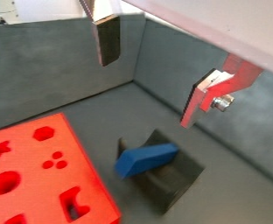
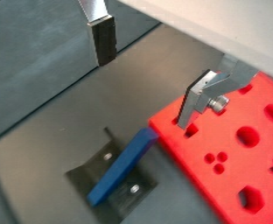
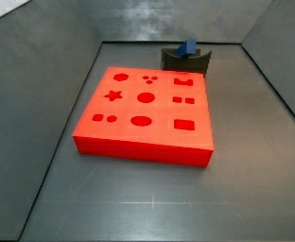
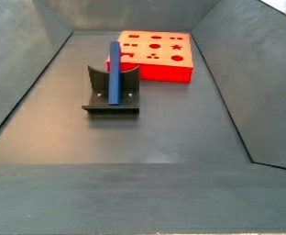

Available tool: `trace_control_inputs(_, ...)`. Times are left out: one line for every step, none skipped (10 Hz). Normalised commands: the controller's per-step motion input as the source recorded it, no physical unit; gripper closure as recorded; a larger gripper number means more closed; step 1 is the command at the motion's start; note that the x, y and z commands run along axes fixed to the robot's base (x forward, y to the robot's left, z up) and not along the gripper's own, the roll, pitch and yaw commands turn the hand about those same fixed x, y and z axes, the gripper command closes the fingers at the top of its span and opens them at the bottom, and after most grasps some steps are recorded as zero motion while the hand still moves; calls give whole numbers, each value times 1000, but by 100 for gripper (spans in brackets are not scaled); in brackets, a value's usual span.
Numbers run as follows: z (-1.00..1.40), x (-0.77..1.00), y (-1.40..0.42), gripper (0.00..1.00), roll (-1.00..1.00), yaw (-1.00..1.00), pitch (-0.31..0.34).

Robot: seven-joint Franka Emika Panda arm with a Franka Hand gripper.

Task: Pick up the rectangle object. Move up. Place the rectangle object on the fixture. Regrasp the rectangle object. Move to above the board. Insert the rectangle object.
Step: Regrasp the rectangle object.

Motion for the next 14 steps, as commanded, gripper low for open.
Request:
trace_control_inputs(0,20,-22,0,1000,6,22)
trace_control_inputs(-4,29,-23,0,1000,8,32)
trace_control_inputs(-2,41,-28,0,1000,12,43)
trace_control_inputs(-1,53,-28,0,1000,17,58)
trace_control_inputs(2,68,-33,0,1000,26,84)
trace_control_inputs(-4,79,-35,0,1000,37,109)
trace_control_inputs(-6,86,-40,0,1000,55,138)
trace_control_inputs(-6,92,-42,0,1000,77,170)
trace_control_inputs(-5,96,-46,0,894,120,199)
trace_control_inputs(-9,98,-50,0,698,146,190)
trace_control_inputs(-12,99,-49,0,440,177,166)
trace_control_inputs(-4,95,-43,0,335,191,148)
trace_control_inputs(2,82,-34,0,214,210,100)
trace_control_inputs(-5,75,-40,0,180,209,64)
